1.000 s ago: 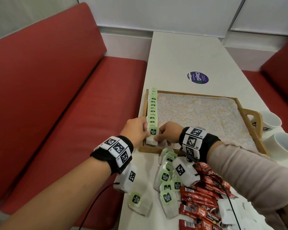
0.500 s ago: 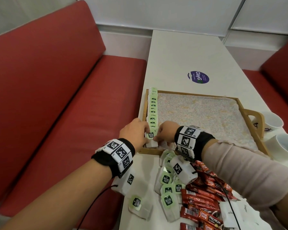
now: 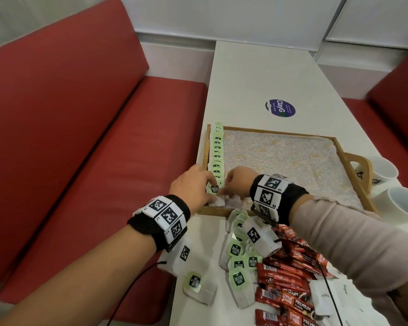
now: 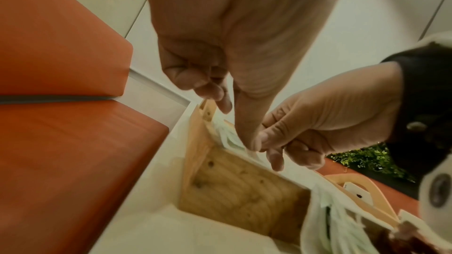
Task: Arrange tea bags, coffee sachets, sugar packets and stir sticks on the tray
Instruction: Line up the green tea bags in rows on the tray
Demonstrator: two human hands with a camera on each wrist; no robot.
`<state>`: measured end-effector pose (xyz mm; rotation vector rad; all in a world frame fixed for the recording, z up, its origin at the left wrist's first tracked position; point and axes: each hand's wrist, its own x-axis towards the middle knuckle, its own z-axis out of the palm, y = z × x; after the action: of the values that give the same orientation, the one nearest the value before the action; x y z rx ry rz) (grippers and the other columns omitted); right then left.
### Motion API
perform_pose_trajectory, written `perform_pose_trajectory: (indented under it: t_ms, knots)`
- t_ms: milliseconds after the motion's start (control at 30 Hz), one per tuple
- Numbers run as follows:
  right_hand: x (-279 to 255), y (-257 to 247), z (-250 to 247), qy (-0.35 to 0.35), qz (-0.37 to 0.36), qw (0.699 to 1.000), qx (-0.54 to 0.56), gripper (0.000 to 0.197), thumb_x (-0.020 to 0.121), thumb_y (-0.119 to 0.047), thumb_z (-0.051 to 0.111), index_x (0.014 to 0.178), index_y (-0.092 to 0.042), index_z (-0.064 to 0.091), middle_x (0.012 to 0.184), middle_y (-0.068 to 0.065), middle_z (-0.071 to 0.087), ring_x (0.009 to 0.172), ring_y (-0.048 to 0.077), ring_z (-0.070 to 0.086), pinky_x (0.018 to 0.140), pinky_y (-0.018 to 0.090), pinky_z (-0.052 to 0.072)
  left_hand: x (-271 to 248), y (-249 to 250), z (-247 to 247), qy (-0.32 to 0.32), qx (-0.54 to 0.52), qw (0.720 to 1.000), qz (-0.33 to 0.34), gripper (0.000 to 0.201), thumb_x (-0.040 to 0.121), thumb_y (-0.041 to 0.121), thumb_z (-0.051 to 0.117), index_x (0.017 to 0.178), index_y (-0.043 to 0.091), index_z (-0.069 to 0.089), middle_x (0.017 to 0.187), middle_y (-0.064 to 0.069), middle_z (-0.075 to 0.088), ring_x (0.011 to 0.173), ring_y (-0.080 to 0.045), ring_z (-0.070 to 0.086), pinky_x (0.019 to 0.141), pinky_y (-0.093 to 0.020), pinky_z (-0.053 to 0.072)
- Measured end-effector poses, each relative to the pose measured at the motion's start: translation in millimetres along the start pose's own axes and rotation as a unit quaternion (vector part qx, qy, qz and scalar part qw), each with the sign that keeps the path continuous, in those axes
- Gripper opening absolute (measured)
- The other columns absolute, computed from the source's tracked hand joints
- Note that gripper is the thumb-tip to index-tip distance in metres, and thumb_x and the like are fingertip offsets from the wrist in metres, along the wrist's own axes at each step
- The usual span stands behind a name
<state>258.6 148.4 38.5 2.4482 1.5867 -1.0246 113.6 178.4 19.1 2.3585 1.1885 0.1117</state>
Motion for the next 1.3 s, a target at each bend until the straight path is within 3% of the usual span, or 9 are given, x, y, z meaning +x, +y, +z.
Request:
perform_pose_trajectory:
  t_ms: [200, 300, 467, 667, 867, 1000, 1133, 1200, 1300]
  knots:
    - [-33.3, 5.3, 3.9, 0.038, -0.025, 0.996, 0.075, 0.021, 0.083, -0.033, 0.071, 0.079, -0.016, 0.06, 0.077, 0.001, 0.07, 0.061, 0.015, 0.057, 0.068, 0.03, 0.053, -35.8, -4.4, -6.2, -0.014, -0.027, 0.999, 0.016, 0.023, 0.078, 0.037, 0.073, 0.098, 0.03, 0.062, 0.103, 0.011, 0.051, 0.097, -0.01, 0.053, 0.076, -0.027, 0.041]
    - [-52.3, 7.7, 12.6, 0.039, -0.032, 0.995, 0.089, 0.02, 0.082, -0.031, 0.072, 0.08, -0.015, 0.061, 0.071, -0.001, 0.067, 0.062, 0.016, 0.056, 0.062, 0.028, 0.051, -53.5, -6.3, -5.6, -0.064, -0.008, 0.998, 0.028, 0.024, 0.078, 0.038, 0.074, 0.096, 0.028, 0.063, 0.1, 0.011, 0.054, 0.093, -0.009, 0.054, 0.079, -0.028, 0.045]
    - [-76.6, 11.7, 26.4, 0.041, -0.04, 0.994, 0.088, 0.018, 0.082, -0.03, 0.072, 0.079, -0.016, 0.061, 0.065, -0.004, 0.063, 0.047, 0.008, 0.048, 0.049, 0.02, 0.041, -78.4, -5.7, -0.3, -0.164, 0.026, 0.986, 0.033, 0.028, 0.073, 0.04, 0.078, 0.094, 0.028, 0.065, 0.101, 0.012, 0.057, 0.09, -0.007, 0.054, 0.074, -0.025, 0.043]
    - [-95.3, 23.7, 32.5, 0.047, -0.044, 0.992, 0.108, 0.02, 0.084, -0.03, 0.069, 0.074, -0.017, 0.058, 0.065, -0.004, 0.063, 0.048, 0.01, 0.049, 0.053, 0.021, 0.044, -100.9, -1.3, 21.5, -0.269, 0.14, 0.952, 0.034, 0.049, 0.062, 0.045, 0.084, 0.102, 0.029, 0.062, 0.105, 0.009, 0.05, 0.095, -0.013, 0.053, 0.073, -0.029, 0.048]
    - [-105.4, 40.4, 34.0, 0.051, -0.028, 0.991, 0.122, 0.022, 0.086, -0.031, 0.067, 0.075, -0.015, 0.057, 0.068, -0.002, 0.064, 0.054, 0.013, 0.051, 0.053, 0.022, 0.044, -109.6, 3.4, 37.5, -0.246, 0.186, 0.95, 0.037, 0.041, 0.068, 0.041, 0.08, 0.099, 0.022, 0.061, 0.109, 0.003, 0.048, 0.09, -0.016, 0.051, 0.066, -0.028, 0.042]
    - [-110.7, 50.2, 37.3, 0.05, -0.033, 0.986, 0.156, 0.019, 0.084, -0.026, 0.07, 0.074, -0.015, 0.058, 0.069, -0.002, 0.064, 0.06, 0.014, 0.054, 0.053, 0.022, 0.046, -108.9, 9.7, 29.0, -0.212, 0.098, 0.972, 0.035, 0.026, 0.077, 0.033, 0.075, 0.092, 0.017, 0.061, 0.09, 0.003, 0.058, 0.079, -0.013, 0.051, 0.059, -0.023, 0.038]
    - [-118.9, 51.7, 39.0, 0.035, -0.074, 0.985, 0.155, 0.012, 0.081, -0.021, 0.074, 0.085, -0.015, 0.064, 0.072, -0.002, 0.059, 0.062, 0.013, 0.053, 0.055, 0.02, 0.044, -102.8, 22.1, 13.8, -0.175, 0.018, 0.983, 0.056, 0.014, 0.087, 0.016, 0.065, 0.102, 0.017, 0.065, 0.1, -0.005, 0.067, 0.065, -0.009, 0.054, 0.057, -0.02, 0.048]
    - [-118.9, 50.7, 39.1, 0.043, -0.076, 0.987, 0.138, 0.016, 0.078, -0.018, 0.076, 0.089, -0.017, 0.065, 0.073, -0.002, 0.058, 0.064, 0.014, 0.053, 0.059, 0.021, 0.045, -99.0, 28.6, 7.0, -0.156, -0.028, 0.985, 0.069, 0.014, 0.089, 0.015, 0.063, 0.101, 0.021, 0.065, 0.094, 0.0, 0.065, 0.07, -0.015, 0.061, 0.064, -0.026, 0.056]
    - [-115.1, 52.0, 37.5, 0.092, -0.047, 0.989, 0.103, 0.03, 0.072, -0.017, 0.081, 0.095, -0.019, 0.063, 0.078, -0.007, 0.056, 0.078, 0.016, 0.057, 0.069, 0.027, 0.046, -95.3, 36.8, 1.2, -0.122, -0.051, 0.986, 0.102, 0.018, 0.089, 0.018, 0.064, 0.107, 0.02, 0.066, 0.076, 0.014, 0.051, 0.063, -0.001, 0.051, 0.058, -0.012, 0.044]
